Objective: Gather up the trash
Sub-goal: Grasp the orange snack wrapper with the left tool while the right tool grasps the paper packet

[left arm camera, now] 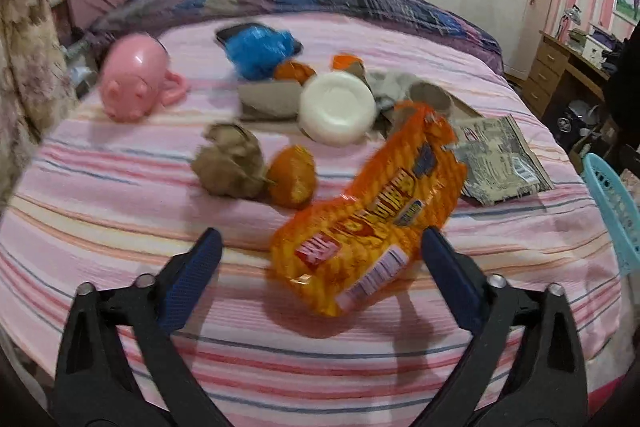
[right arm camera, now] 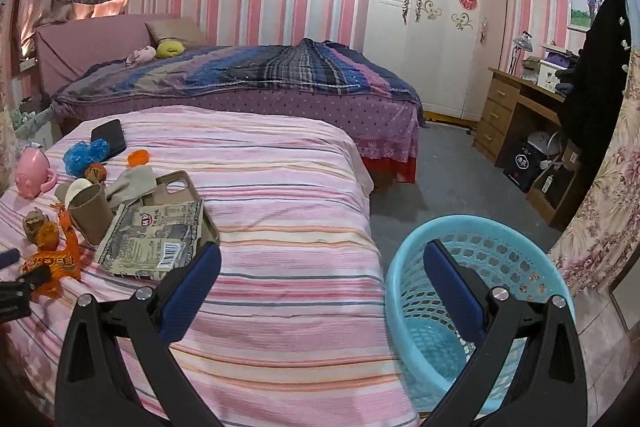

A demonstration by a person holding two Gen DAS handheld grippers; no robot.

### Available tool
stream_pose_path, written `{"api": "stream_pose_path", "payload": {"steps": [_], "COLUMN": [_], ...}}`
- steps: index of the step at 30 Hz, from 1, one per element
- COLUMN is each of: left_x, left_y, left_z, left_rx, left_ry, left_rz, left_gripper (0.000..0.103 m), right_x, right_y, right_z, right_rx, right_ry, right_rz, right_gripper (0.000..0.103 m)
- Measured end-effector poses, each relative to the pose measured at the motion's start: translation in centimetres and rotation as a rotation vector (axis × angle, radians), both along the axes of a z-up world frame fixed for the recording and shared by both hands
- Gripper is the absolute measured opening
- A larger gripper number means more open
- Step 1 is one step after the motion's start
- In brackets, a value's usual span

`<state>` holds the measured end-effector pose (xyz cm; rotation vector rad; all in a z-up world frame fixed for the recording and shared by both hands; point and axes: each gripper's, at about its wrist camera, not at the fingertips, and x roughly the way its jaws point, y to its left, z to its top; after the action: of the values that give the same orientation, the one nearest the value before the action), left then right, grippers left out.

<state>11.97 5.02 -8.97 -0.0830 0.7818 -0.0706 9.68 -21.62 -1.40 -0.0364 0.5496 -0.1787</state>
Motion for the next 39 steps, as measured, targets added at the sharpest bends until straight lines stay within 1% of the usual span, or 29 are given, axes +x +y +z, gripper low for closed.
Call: {"api": "stream_pose_path", "payload": {"steps": [1,2,3,4,6,7,9,10,13,15,16,18,22,25,29,32,34,37,38,39], "left_x": [0.3,0.3,0.2,0.1,-0.1,-0.2,-0.5,-0.7,-1.5,-2.2,-2.4,-2.9,-3.7,-3.8,-3.6,-3.5,-3.3,-3.0,-3.0,-2.9], "left_y": [-0.2,-0.6,-0.9,-1.4,-2.0,-2.3,-2.8,-3.3,-4.1,-4.5,-4.5,-4.2,-2.8,-1.7,-0.7,0.0,0.3,0.7,0.6,0.6], "left_z": [-0.4,-0.6,-0.6,-0.5,-0.3,-0.3,-0.1,0.1,0.9,1.7,2.1,3.2,5.1,5.9,6.4,6.5,6.6,6.6,6.6,6.7], "left_rx": [-0.018,-0.009,0.015,0.033,0.039,0.035,0.03,0.033,0.063,0.067,0.067,0.071,0.047,0.025,0.005,0.002,0.007,0.007,0.004,0.002], "left_ry": [0.025,0.035,0.023,0.012,0.009,0.009,0.011,0.005,-0.027,-0.055,-0.062,-0.092,-0.156,-0.181,-0.188,-0.192,-0.195,-0.191,-0.192,-0.193], "left_rz": [-0.023,-0.033,-0.036,-0.058,-0.095,-0.115,-0.151,-0.173,-0.193,-0.208,-0.209,-0.202,-0.169,-0.146,-0.113,-0.092,-0.076,-0.059,-0.057,-0.055], "left_gripper": [0.08,0.077,0.071,0.066,0.048,0.043,0.025,0.021,0.018,0.012,0.01,0.0,0.0,0.0,0.0,0.0,0.0,0.0,0.0,0.0], "right_x": [0.1,0.3,0.4,0.4,0.6,0.7,0.9,0.9,1.2,1.4,1.4,1.5,1.8,2.5,4.0,5.0,5.8,6.7,6.9,6.9], "right_y": [0.1,0.3,0.5,0.4,0.6,0.8,1.0,1.0,1.6,2.3,2.5,2.8,3.4,3.7,4.6,5.1,5.7,6.3,6.5,6.8], "right_z": [-0.1,-0.2,-0.3,-0.3,-0.5,-0.6,-0.8,-0.9,-1.2,-1.5,-1.6,-1.7,-2.1,-2.9,-4.3,-5.0,-5.5,-6.7,-7.1,-7.2], "right_rx": [-0.001,-0.004,-0.006,-0.006,-0.006,-0.002,0.006,0.008,0.004,-0.006,-0.011,-0.015,-0.008,0.013,0.062,0.082,0.101,0.134,0.143,0.13], "right_ry": [0.002,0.004,0.003,0.004,0.007,0.01,0.013,0.015,0.024,0.031,0.034,0.039,0.056,0.083,0.143,0.167,0.189,0.245,0.262,0.262], "right_rz": [0.003,0.004,0.005,0.007,0.011,0.016,0.027,0.03,0.049,0.069,0.079,0.092,0.124,0.149,0.195,0.216,0.236,0.263,0.269,0.269], "right_gripper": [0.099,0.099,0.099,0.099,0.099,0.099,0.099,0.099,0.099,0.099,0.099,0.099,0.099,0.099,0.098,0.098,0.093,0.081,0.074,0.07]}}
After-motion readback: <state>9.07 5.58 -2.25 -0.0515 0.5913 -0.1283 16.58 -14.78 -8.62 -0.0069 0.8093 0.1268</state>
